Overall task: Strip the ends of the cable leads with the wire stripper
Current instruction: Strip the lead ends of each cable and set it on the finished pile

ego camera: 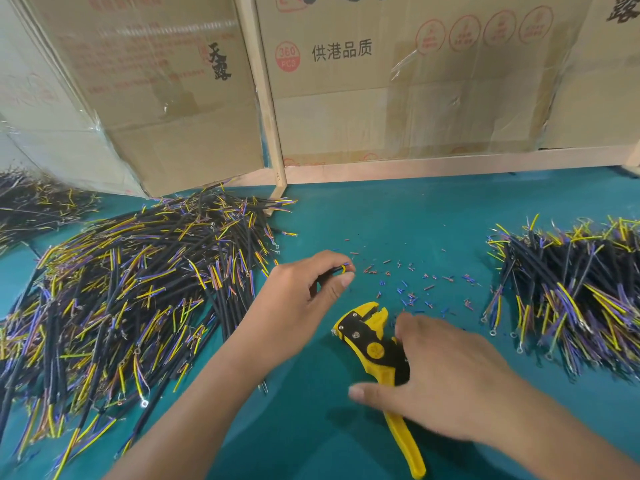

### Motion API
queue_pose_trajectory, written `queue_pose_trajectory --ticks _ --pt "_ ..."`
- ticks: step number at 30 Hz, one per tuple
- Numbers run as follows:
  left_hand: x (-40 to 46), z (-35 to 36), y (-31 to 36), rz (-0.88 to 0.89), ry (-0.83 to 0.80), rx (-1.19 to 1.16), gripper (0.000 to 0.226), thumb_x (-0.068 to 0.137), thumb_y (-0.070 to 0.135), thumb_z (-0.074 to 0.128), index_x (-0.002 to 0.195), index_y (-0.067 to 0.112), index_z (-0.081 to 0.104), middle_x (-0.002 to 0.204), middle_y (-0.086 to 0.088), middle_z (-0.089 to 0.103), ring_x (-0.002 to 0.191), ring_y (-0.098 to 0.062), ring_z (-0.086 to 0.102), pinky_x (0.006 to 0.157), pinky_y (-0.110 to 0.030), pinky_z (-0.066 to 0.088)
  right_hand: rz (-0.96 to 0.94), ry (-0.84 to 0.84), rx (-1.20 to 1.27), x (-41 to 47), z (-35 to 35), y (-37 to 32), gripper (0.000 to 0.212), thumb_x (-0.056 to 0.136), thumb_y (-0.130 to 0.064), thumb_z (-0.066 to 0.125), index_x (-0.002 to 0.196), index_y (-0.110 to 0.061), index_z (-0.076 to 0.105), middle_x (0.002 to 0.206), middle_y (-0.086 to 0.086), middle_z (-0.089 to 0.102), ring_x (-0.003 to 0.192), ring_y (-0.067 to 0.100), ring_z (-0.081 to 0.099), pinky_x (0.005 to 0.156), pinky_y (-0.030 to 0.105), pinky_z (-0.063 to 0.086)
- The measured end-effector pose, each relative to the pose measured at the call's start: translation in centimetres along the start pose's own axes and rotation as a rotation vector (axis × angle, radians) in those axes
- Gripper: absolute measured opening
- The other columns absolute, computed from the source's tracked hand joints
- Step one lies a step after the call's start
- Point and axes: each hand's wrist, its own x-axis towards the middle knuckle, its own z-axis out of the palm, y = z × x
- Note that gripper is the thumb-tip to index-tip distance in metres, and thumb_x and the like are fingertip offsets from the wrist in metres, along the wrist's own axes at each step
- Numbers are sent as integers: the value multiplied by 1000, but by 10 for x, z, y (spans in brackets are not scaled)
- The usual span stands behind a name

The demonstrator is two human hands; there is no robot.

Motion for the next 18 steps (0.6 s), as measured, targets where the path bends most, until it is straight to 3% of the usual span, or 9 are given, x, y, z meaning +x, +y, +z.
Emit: queue_pose_trajectory --ticks 2,5,7,9,11,14,16,18 --pt "1 0 -1 4 11 24 10 101 29 57 101 23 64 70 1 51 56 -17 36 53 -19 30 -6 -22 -47 -5 1 -5 78 55 -99 27 92 -30 33 84 -11 36 89 20 49 67 39 33" --pt "1 0 -2 13 20 55 9 102 27 56 101 22 62 67 1 48 57 -17 37 53 -20 30 29 -11 -46 -4 -3 -5 52 68 -76 43 79 -26 31 75 -8 38 74 21 45 56 34 29" --pt "2 0 -4 12 40 70 9 101 27 56 100 22 63 69 2 49 56 -16 36 53 -21 30 77 -16 20 1 -9 3 45 66 -67 51 79 -26 38 74 -6 47 68 18 47 49 29 28" --pt "2 -2 -5 6 73 73 8 101 27 57 99 22 63 69 4 48 56 -14 35 53 -22 30 115 -34 145 8 -11 16 43 65 -63 60 83 -25 50 77 -6 57 69 13 54 52 29 38" --pt "3 -3 -4 6 97 65 7 101 24 57 98 21 63 65 8 45 55 -11 34 52 -18 27 155 -60 439 15 -15 30 43 65 -58 69 83 -21 61 74 -7 64 67 13 59 58 31 43" --pt "3 -5 -2 -4 131 53 6 101 21 57 97 20 62 60 13 42 52 -9 32 50 -14 25 117 -211 1272 26 -20 47 38 70 -40 72 88 -8 65 77 7 65 64 18 58 57 31 47" --pt "3 -6 -2 -12 141 44 6 101 21 57 97 21 61 60 11 41 51 -10 32 50 -14 24 4 -347 1754 29 -23 51 37 75 -29 71 102 -4 66 88 14 63 73 24 59 64 37 54" --pt "2 -7 -1 -12 149 37 6 101 21 56 97 21 61 59 11 40 51 -10 32 50 -14 24 -122 -449 1937 29 -22 48 41 74 -24 74 110 -4 67 96 15 60 84 29 60 77 50 56"
